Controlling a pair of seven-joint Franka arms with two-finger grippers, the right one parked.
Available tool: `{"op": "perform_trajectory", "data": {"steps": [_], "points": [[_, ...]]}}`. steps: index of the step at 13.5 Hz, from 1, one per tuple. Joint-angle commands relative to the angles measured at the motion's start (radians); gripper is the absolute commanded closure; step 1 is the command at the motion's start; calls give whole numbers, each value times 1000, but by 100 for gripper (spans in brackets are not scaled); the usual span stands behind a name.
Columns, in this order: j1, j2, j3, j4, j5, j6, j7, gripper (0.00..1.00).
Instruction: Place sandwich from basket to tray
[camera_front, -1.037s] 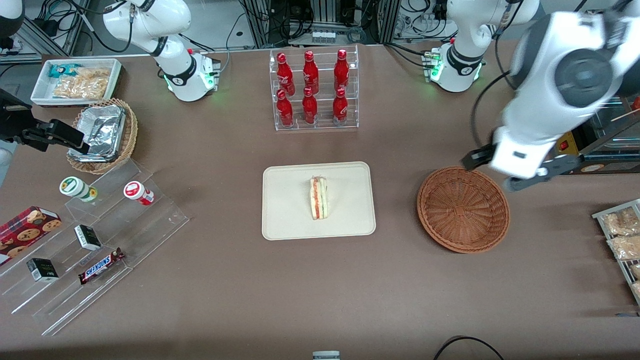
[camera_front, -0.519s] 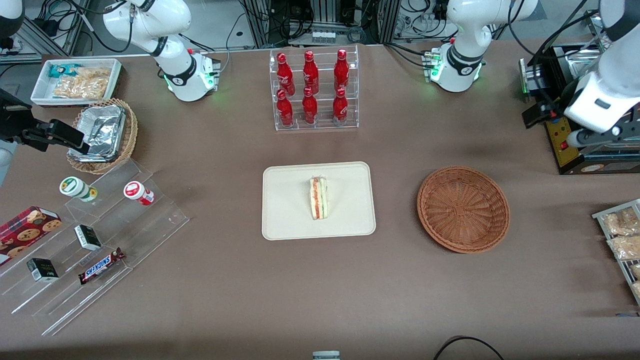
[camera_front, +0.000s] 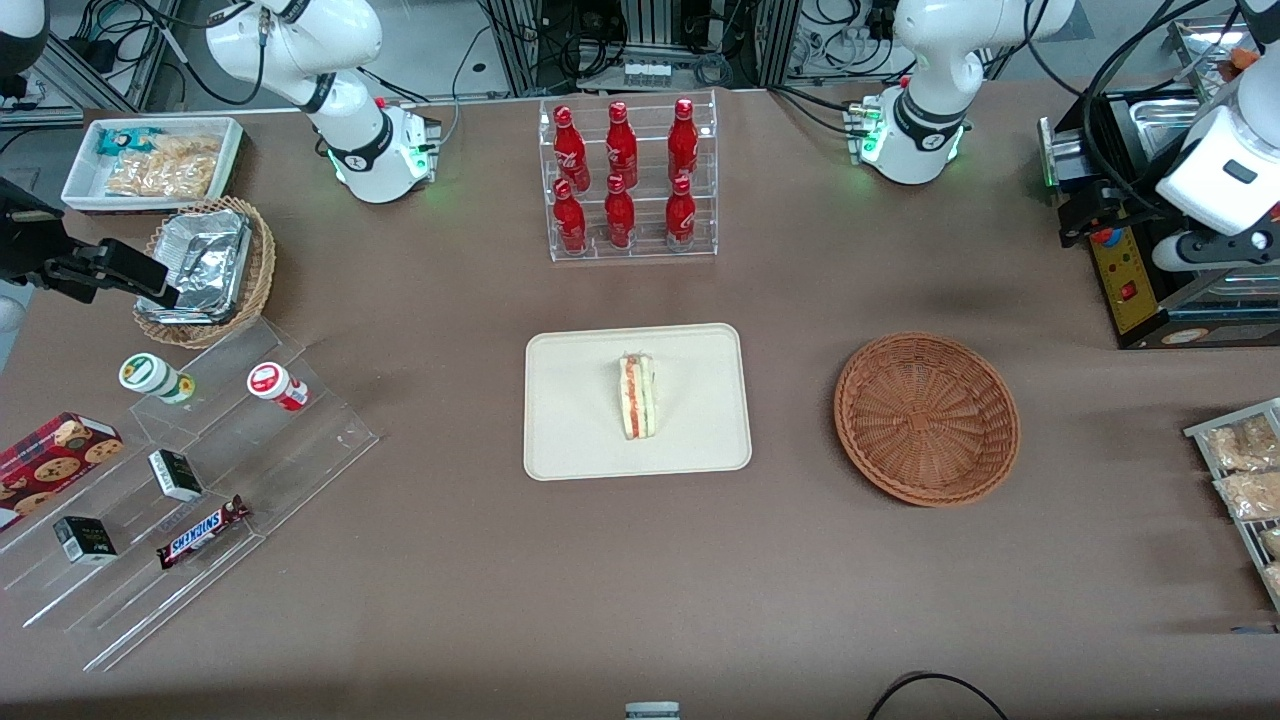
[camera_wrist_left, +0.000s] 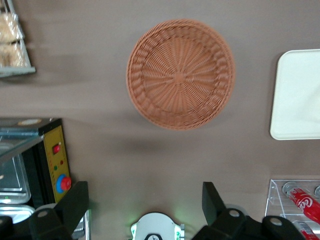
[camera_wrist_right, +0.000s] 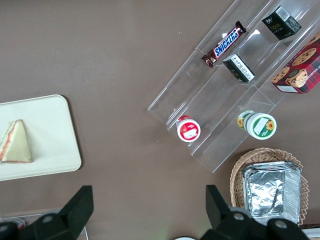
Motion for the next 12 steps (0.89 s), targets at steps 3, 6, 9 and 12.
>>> {"op": "perform_trajectory", "data": {"steps": [3,6,9,12], "points": [[-15,106,4,162,-2,-27,17,0],[-15,92,30,152,-2,-51,16,0],[-14,12,66,50,-2,-27,20,0],[-8,1,67,33,-14,-10,14,0]]}}
